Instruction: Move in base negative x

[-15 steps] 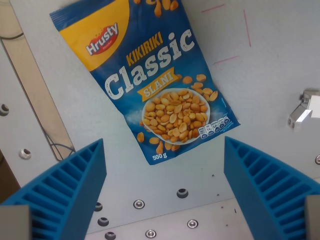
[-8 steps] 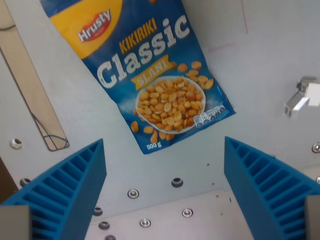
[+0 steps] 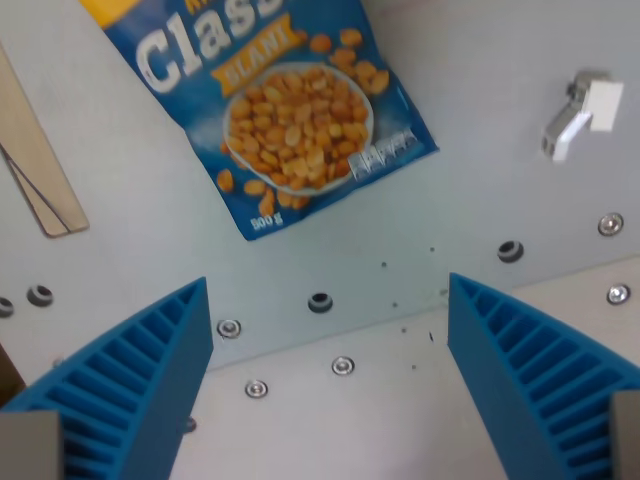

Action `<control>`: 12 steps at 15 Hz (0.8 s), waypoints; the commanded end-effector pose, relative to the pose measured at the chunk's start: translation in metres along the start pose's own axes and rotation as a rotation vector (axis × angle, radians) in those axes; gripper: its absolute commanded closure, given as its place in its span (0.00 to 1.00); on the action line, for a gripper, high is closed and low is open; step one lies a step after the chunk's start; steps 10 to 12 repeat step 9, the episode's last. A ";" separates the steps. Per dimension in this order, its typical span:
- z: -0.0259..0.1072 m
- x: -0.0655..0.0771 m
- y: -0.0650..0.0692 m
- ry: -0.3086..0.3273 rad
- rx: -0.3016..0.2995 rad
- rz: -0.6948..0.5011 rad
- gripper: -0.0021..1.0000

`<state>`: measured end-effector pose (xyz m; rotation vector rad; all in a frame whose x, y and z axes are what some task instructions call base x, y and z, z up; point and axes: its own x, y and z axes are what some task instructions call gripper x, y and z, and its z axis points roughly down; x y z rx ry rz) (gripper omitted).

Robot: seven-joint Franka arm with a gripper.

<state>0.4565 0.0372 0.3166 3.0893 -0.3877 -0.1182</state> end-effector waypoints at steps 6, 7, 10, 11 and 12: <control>0.005 -0.048 0.027 0.072 0.031 -0.007 0.00; 0.007 -0.053 0.029 0.072 0.031 -0.007 0.00; 0.009 -0.063 0.034 0.072 0.031 -0.007 0.00; 0.009 -0.063 0.034 0.072 0.031 -0.007 0.00; 0.009 -0.063 0.034 0.072 0.031 -0.007 0.00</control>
